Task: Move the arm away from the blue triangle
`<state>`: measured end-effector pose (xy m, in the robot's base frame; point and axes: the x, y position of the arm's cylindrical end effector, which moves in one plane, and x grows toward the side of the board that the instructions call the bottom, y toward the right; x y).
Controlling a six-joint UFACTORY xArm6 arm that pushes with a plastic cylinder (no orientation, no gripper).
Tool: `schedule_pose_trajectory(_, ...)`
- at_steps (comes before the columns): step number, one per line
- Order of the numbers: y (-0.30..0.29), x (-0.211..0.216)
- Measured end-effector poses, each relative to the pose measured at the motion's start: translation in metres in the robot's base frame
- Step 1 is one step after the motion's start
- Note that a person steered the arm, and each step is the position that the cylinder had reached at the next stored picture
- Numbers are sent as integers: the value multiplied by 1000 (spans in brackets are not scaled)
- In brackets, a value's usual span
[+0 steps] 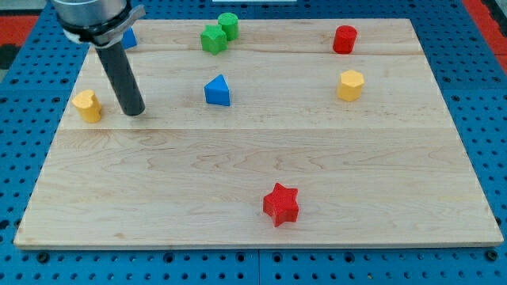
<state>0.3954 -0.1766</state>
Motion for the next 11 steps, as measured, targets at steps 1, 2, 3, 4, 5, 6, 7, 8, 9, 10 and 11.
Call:
schedule_pose_trajectory(1,24,-26)
schedule_pose_trajectory(2,67,-31)
schedule_pose_trajectory(3,89,-31)
schedule_pose_trajectory(4,89,-32)
schedule_pose_trajectory(5,89,-33)
schedule_pose_trajectory(6,89,-33)
schedule_pose_trajectory(7,87,-35)
schedule_pose_trajectory(8,86,-38)
schedule_pose_trajectory(9,82,-40)
schedule_pose_trajectory(10,77,-43)
schedule_pose_trajectory(11,64,-49)
